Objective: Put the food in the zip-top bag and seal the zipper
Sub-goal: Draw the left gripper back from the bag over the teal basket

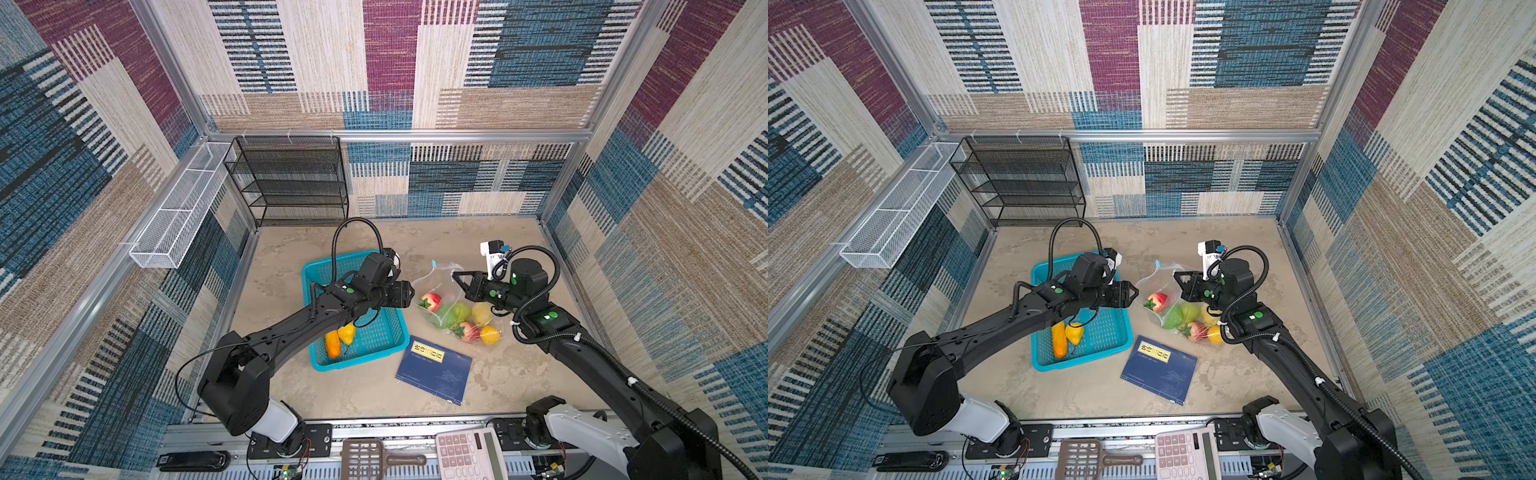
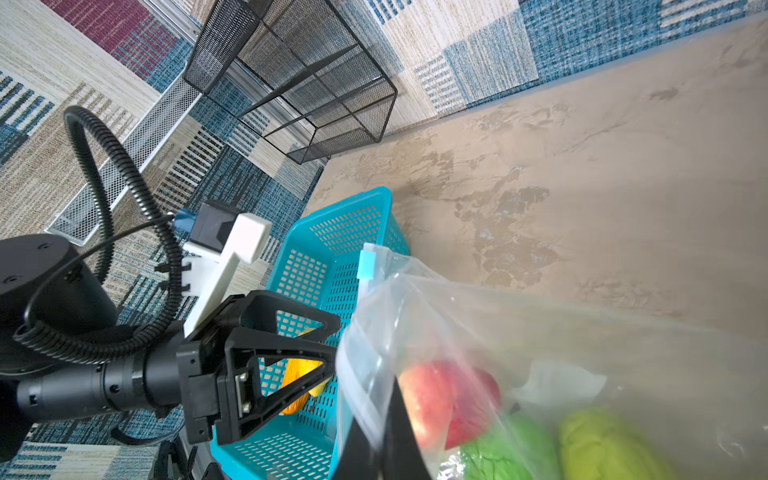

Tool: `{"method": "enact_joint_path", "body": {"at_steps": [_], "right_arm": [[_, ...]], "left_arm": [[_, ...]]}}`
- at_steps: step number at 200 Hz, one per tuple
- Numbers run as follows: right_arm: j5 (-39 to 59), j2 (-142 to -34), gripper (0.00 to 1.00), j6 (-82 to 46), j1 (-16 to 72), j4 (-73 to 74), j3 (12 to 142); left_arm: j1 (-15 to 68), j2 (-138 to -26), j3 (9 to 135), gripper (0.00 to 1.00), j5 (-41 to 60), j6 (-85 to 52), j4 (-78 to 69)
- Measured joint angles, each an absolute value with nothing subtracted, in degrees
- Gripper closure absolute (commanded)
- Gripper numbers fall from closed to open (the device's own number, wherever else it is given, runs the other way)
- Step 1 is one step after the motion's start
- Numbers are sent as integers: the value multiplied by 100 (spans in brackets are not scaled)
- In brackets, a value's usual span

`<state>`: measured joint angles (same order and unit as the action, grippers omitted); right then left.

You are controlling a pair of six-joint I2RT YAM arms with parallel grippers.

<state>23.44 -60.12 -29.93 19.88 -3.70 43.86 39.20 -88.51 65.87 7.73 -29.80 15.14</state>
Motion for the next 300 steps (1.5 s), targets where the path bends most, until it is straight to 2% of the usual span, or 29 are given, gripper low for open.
{"method": "enact_joint_path", "body": {"at_steps": [16, 29, 49, 58, 144, 214, 245, 300], "right_arm": [[2342, -5996, 100, -2993, 1988, -373, 4386], [2342, -5972, 100, -2993, 1988, -375, 4386], [2340, -5944, 100, -2991, 1988, -381, 4386], [2338, -5937, 100, -2991, 1988, -395, 4386], [2185, -5994, 100, -2689, 1986, -891, 5140], [2292, -5996, 100, -2458, 1986, -1247, 5566], [2106, -5885, 100, -2368, 1986, -1485, 5697], [1138, -5570, 100, -2067, 1909, -1933, 6084]], "left_arm": [[3913, -9137, 6799, 47, 952, -2995, 1431], [3913, -9356, 6967, 68, 1079, -3000, 1433], [3913, -9561, 7116, 92, 1225, -2998, 1439], [3913, -9579, 7135, 100, 1258, -2995, 1450], [3916, -8501, 7157, 100, 1046, -2823, 1688], [3916, -7570, 7102, 100, 1066, -2945, 1225], [3916, -7634, 7140, 100, 1092, -3011, 1107], [3981, -8444, 7572, 100, 1693, -3236, 899]]}}
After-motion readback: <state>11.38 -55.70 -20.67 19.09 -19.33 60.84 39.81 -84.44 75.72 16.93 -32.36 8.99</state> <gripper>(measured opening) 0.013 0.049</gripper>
